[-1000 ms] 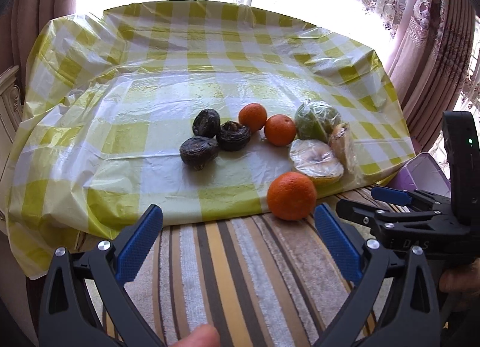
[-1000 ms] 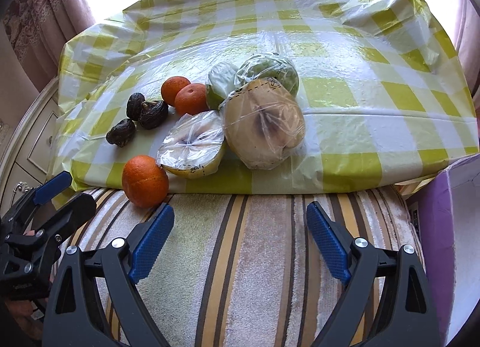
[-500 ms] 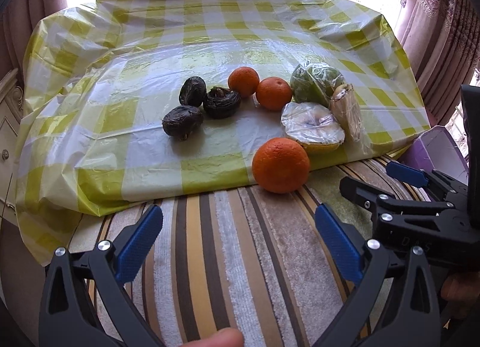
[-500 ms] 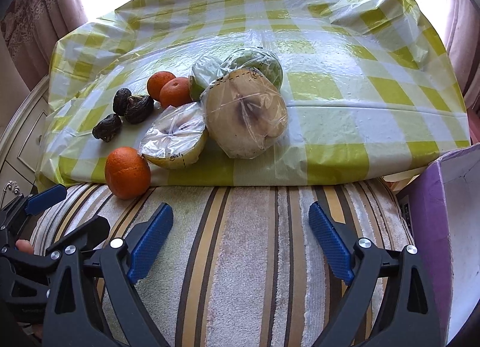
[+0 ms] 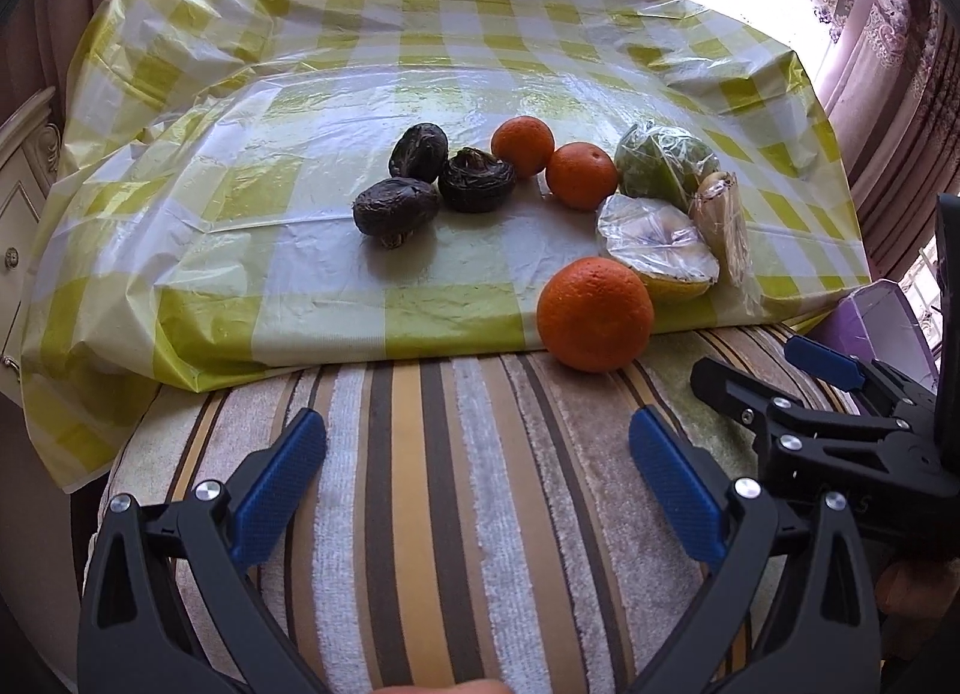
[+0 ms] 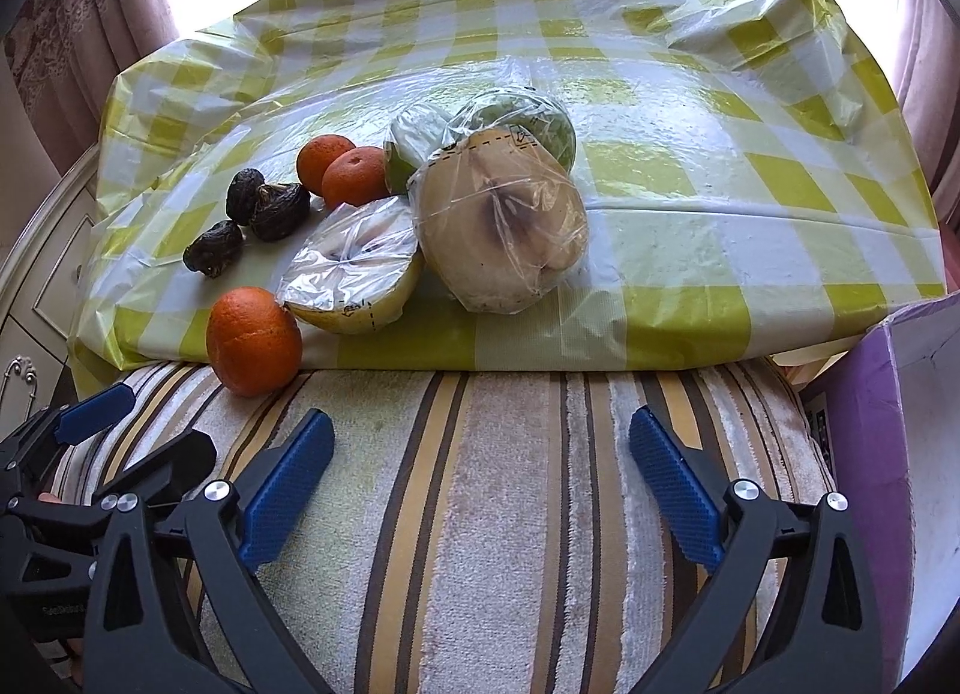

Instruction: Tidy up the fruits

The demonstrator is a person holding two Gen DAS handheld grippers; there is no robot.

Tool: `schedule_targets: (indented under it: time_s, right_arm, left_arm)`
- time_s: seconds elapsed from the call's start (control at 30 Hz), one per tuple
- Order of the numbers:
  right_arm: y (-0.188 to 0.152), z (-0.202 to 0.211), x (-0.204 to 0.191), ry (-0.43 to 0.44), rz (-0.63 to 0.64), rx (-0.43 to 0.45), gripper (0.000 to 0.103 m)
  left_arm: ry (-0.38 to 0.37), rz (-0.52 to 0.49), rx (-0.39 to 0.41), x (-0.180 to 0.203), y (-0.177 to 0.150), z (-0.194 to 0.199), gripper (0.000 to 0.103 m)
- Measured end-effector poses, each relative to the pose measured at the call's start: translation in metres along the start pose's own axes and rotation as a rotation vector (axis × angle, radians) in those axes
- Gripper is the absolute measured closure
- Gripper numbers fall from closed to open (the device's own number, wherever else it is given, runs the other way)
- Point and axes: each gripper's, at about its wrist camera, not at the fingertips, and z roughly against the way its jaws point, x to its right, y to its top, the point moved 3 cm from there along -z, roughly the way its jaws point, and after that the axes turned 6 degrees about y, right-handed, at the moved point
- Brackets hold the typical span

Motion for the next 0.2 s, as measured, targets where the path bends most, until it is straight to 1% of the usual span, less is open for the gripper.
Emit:
schedule_targets:
  time_s: [0.2]
  right_arm:
    - [0.0002, -0.0003, 0.0001, 0.001, 0.000, 0.000, 0.007]
  left_arm:
    - [0.000, 0.003, 0.000, 0.0006, -0.0004, -0.0007, 0.002]
